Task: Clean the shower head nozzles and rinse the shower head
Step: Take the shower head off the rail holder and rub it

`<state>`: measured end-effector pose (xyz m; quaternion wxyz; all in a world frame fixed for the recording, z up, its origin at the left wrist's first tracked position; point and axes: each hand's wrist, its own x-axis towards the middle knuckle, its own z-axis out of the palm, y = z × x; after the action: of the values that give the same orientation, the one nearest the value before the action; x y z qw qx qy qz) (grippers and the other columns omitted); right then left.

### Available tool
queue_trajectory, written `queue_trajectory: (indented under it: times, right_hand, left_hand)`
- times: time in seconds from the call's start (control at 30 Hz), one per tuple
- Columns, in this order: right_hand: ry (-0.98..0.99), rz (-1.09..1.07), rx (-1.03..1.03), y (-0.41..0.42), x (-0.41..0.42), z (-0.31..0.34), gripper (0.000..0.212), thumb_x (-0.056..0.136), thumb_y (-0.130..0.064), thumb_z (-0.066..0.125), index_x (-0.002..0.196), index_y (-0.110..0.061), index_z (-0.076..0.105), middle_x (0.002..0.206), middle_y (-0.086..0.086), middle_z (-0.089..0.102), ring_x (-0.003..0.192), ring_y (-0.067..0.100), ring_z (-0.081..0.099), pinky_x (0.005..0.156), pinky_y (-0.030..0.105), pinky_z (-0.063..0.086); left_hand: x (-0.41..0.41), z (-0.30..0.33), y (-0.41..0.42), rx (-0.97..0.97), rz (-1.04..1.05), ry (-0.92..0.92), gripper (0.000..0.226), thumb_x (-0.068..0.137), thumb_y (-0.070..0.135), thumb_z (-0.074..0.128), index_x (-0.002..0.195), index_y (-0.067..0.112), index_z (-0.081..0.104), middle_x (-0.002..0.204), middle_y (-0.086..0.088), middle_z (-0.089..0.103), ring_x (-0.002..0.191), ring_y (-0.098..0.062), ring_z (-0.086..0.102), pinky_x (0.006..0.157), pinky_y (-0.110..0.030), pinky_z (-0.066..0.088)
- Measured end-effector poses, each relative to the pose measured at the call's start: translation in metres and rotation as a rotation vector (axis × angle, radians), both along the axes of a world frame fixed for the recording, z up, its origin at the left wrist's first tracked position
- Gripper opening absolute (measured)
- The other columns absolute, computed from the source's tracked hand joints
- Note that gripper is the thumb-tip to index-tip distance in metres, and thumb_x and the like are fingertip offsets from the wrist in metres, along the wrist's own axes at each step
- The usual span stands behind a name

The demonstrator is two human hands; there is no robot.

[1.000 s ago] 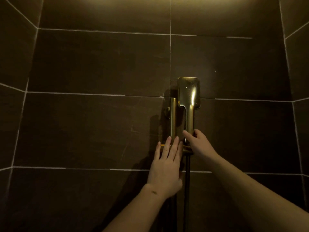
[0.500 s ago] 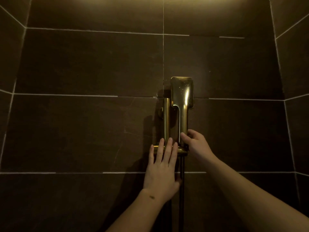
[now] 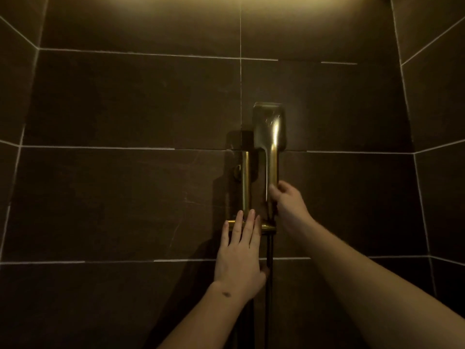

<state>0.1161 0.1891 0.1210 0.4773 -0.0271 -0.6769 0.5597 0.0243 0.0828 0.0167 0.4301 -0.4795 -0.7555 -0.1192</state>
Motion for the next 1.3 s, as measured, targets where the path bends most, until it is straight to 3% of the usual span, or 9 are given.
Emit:
queue_trajectory:
  times: [0.13,0.23,0.43,0.67,0.87,1.03,1.13,1.2,1.3]
  right_hand:
    - [0.146,-0.011,-0.008,-0.01,0.01,0.06,0.015,0.101,-0.018,0.047,0.103,-0.017,0.062,0.096,0.005,0.067,0.09,0.019,0.067,0.075,0.033,0.056]
    - [0.099,-0.019,0.036,-0.008,0.017,0.053,0.014,0.101,-0.017,0.047,0.101,-0.016,0.061,0.092,0.005,0.066,0.089,0.02,0.066,0.082,0.036,0.055]
    - [-0.033,-0.048,0.087,-0.003,0.03,0.005,0.016,0.099,-0.023,0.05,0.105,-0.017,0.063,0.097,0.005,0.066,0.095,0.022,0.066,0.08,0.034,0.054]
    - [-0.11,-0.049,0.047,-0.013,0.056,-0.056,0.02,0.098,-0.031,0.052,0.112,-0.021,0.063,0.1,0.002,0.07,0.094,0.02,0.07,0.069,0.027,0.054]
    - [-0.163,0.014,-0.059,-0.042,0.08,-0.131,0.022,0.097,-0.034,0.054,0.116,-0.024,0.061,0.106,-0.001,0.07,0.099,0.017,0.069,0.065,0.025,0.056]
    - [-0.252,0.113,-0.059,-0.085,0.099,-0.206,0.018,0.097,-0.034,0.053,0.1,-0.036,0.07,0.094,-0.008,0.072,0.091,0.011,0.07,0.063,0.017,0.055]
    - [-0.331,0.139,-0.049,-0.108,0.108,-0.262,0.016,0.098,-0.034,0.052,0.102,-0.034,0.068,0.093,-0.009,0.071,0.089,0.01,0.069,0.067,0.015,0.053]
    - [-0.389,0.199,-0.082,-0.122,0.114,-0.3,0.016,0.098,-0.028,0.053,0.104,-0.029,0.068,0.094,-0.01,0.071,0.09,0.01,0.068,0.071,0.017,0.052]
    - [-0.499,0.321,-0.175,-0.143,0.124,-0.355,0.026,0.099,-0.019,0.051,0.12,-0.029,0.065,0.116,-0.01,0.069,0.109,0.008,0.064,0.088,0.023,0.051]
  left_hand:
    - [-0.001,0.001,-0.005,-0.042,0.022,0.014,0.109,0.091,0.042,0.06,0.151,0.015,-0.026,0.162,-0.009,-0.032,0.147,-0.032,-0.032,0.123,-0.057,-0.008]
    - [0.0,0.001,-0.005,-0.037,0.009,-0.002,0.111,0.089,0.048,0.062,0.151,0.016,-0.025,0.163,-0.008,-0.03,0.148,-0.031,-0.029,0.123,-0.056,-0.008]
    - [-0.005,0.001,-0.004,-0.031,-0.046,-0.023,0.115,0.082,0.057,0.062,0.152,0.021,-0.022,0.165,-0.002,-0.023,0.15,-0.026,-0.024,0.122,-0.052,-0.008]
    - [-0.001,0.008,-0.015,0.024,-0.187,-0.098,0.084,0.092,0.038,0.059,0.16,0.02,0.012,0.171,-0.001,0.008,0.156,-0.022,0.0,0.118,-0.038,-0.004]
    - [0.026,-0.025,-0.043,0.2,-0.445,-0.504,0.065,0.095,0.042,0.054,0.154,0.021,0.038,0.161,0.002,0.039,0.15,-0.014,0.027,0.117,-0.037,0.028]
    - [0.054,-0.09,-0.079,0.35,-0.765,-1.004,0.047,0.092,0.055,0.052,0.126,0.027,0.068,0.114,0.01,0.074,0.108,-0.004,0.068,0.093,-0.035,0.058]
    - [0.063,-0.143,-0.098,0.372,-0.888,-1.358,0.043,0.087,0.059,0.064,0.111,0.026,0.074,0.105,0.001,0.077,0.101,-0.013,0.072,0.084,-0.027,0.057]
    - [0.065,-0.186,-0.111,0.385,-0.876,-1.658,0.066,0.075,0.063,0.077,0.122,0.017,0.07,0.116,-0.011,0.075,0.111,-0.025,0.07,0.097,-0.041,0.054]
    - [0.071,-0.254,-0.132,0.295,-0.867,-1.834,0.06,0.072,0.059,0.081,0.118,0.021,0.074,0.115,-0.015,0.076,0.115,-0.027,0.069,0.097,-0.036,0.054]
